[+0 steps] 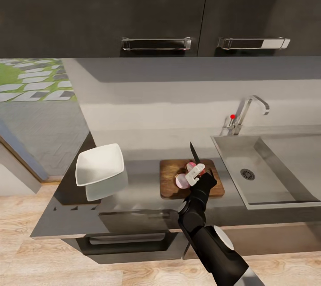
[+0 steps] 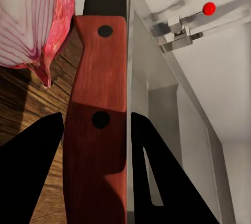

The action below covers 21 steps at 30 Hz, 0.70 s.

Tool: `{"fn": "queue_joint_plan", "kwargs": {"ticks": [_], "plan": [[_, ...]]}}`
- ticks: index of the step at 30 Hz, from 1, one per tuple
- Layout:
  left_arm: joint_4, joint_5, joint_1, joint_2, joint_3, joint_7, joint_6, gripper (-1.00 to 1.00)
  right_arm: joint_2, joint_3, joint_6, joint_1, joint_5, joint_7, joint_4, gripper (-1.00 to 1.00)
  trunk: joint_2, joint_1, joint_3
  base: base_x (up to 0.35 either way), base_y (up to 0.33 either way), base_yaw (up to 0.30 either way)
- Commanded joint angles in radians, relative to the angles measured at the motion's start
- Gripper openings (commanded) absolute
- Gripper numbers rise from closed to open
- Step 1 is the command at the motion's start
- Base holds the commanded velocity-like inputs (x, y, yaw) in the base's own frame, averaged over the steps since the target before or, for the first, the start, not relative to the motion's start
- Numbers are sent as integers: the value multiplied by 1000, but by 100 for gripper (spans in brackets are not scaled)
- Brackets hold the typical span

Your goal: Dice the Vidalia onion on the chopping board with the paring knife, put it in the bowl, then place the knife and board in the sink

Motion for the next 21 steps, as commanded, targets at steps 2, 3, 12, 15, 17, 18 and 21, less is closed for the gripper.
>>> {"fn": "queue_joint_plan", "kwargs": {"ticks": [2,3,12,15,17,18,21], "plan": [[-2,4,0,1,-9,9,-1,100,0,2,0,-1,-28,-7,1,-100,-2,1,-2,0,0,0],[-2,4,0,1,-8,9,-1,100,0,2,0,-1,-28,-7,1,-100,-2,1,-2,0,0,0],[-2,4,0,1,-8,9,-1,100,0,2,-1,-1,-29,-7,10,-100,-2,1,-2,0,0,0],[-2,3,0,1,-8,9,-1,100,1,2,-1,-1,-28,-7,22,-100,-2,1,-2,0,0,0],[-2,3,0,1,-8,9,-1,100,1,2,-2,-1,-28,-7,25,-100,-2,1,-2,0,0,0],[-2,4,0,1,-8,9,-1,100,1,3,-2,-1,-28,-7,26,-100,-2,1,-2,0,0,0],[-2,4,0,1,-9,9,-1,100,1,3,-2,-1,-28,-7,28,-100,-2,1,-2,0,0,0]]}}
